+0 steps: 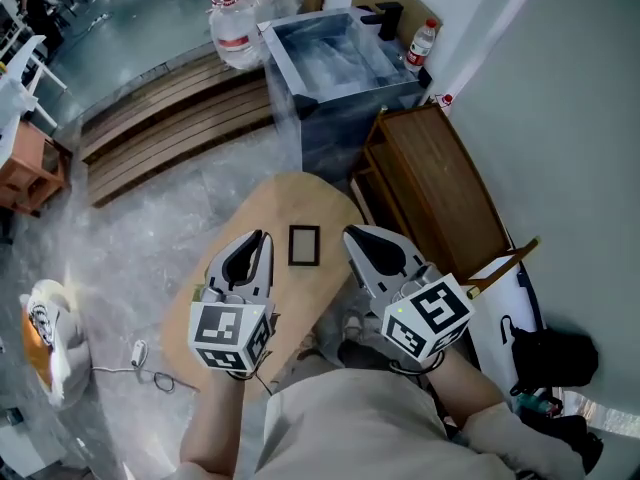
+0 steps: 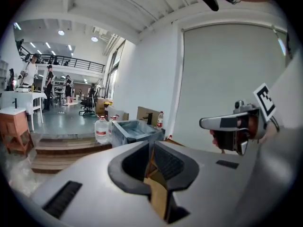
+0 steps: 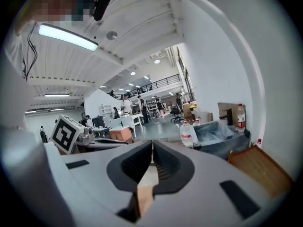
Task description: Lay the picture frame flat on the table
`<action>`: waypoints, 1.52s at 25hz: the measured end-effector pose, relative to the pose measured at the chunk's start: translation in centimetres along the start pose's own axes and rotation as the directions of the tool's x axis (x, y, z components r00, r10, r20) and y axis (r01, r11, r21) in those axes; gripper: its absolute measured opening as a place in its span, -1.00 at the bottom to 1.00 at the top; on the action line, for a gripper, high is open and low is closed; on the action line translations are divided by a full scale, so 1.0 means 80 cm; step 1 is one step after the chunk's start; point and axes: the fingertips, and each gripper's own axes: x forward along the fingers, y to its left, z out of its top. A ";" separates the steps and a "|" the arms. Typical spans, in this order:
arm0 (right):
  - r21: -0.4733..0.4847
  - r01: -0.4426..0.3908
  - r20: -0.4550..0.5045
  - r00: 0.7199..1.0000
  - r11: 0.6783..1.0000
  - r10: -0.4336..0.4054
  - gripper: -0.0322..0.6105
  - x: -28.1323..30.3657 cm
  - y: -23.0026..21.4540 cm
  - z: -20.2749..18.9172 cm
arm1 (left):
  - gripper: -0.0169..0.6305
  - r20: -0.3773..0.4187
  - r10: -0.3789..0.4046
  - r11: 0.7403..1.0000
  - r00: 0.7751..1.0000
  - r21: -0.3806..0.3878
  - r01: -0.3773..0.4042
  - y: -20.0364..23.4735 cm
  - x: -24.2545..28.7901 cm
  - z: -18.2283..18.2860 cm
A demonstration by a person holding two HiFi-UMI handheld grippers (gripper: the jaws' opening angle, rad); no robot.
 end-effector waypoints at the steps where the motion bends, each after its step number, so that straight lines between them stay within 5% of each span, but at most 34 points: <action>1: -0.028 0.005 0.021 1.000 1.000 -0.004 -0.89 -0.011 0.006 0.013 | -0.85 0.011 -0.010 1.000 1.000 0.008 0.010 -0.007 -0.011 0.009; 5: -0.136 0.058 0.088 0.995 0.989 -0.047 -0.89 -0.057 0.023 0.054 | -0.85 0.072 -0.029 1.000 0.997 0.010 0.028 -0.032 -0.056 0.038; 13: -0.075 0.020 0.174 0.985 0.997 -0.006 -0.90 -0.115 0.060 0.090 | -0.85 0.143 -0.022 0.990 0.989 0.141 0.001 -0.084 -0.118 0.067; 21: -0.142 -0.038 0.182 0.981 0.989 0.064 -0.90 -0.146 0.098 0.098 | -0.85 0.221 0.018 0.990 0.975 0.134 -0.049 -0.097 -0.156 0.083; 38: -0.103 -0.029 0.202 0.978 0.994 0.050 -0.90 -0.155 0.082 0.100 | -0.85 0.226 -0.017 0.983 0.974 0.183 -0.025 -0.125 -0.155 0.095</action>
